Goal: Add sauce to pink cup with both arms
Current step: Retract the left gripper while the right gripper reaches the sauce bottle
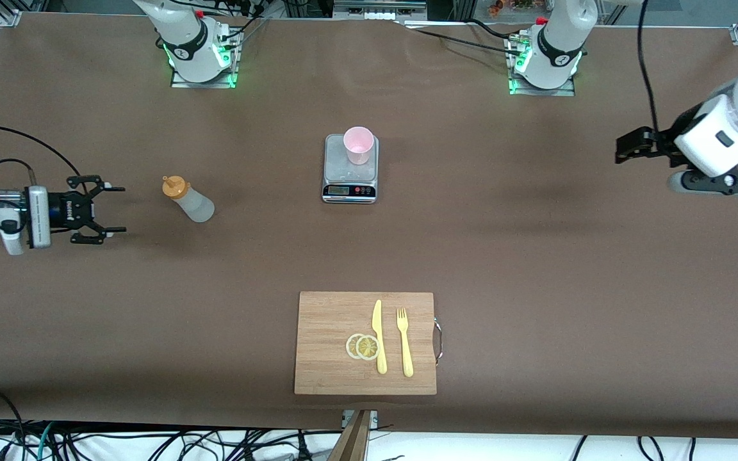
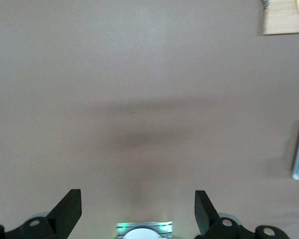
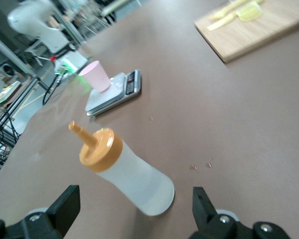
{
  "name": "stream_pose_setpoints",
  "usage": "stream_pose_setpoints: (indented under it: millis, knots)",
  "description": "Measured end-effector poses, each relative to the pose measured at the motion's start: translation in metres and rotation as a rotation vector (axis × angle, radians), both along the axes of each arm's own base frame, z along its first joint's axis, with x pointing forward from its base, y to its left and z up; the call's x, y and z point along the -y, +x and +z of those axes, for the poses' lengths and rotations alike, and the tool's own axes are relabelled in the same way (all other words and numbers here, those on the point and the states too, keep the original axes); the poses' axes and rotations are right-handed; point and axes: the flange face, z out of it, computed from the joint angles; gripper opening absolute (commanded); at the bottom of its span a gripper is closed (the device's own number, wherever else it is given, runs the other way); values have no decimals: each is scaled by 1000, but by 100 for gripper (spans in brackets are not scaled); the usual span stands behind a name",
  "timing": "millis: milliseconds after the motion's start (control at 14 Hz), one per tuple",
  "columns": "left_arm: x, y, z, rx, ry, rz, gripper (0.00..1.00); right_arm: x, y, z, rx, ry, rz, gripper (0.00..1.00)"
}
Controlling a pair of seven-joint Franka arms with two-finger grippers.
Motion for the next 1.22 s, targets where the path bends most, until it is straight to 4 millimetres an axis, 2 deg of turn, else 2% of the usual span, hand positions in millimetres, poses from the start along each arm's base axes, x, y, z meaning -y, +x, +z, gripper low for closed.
stream_pose_setpoints:
  millis: [143,287,645,860,1003,1218]
  knots:
    - [-20,0,-1,-9,-9,-12,100,-4,-17,-31,96,105,25,100]
    - [-35,-3,2,-24,16,-19,100,-10,-27,-52,200,183,50,100]
    - [-20,-7,8,-24,61,-71,100,-36,-37,-103,322,327,75,100]
    - [-26,-7,8,-25,59,-61,100,-68,-33,-118,336,394,89,100]
    - [-19,-7,8,-25,57,-76,100,-88,-26,-120,341,425,109,100]
    - [-11,-8,7,-28,56,-91,100,-103,-24,-126,336,450,124,100]
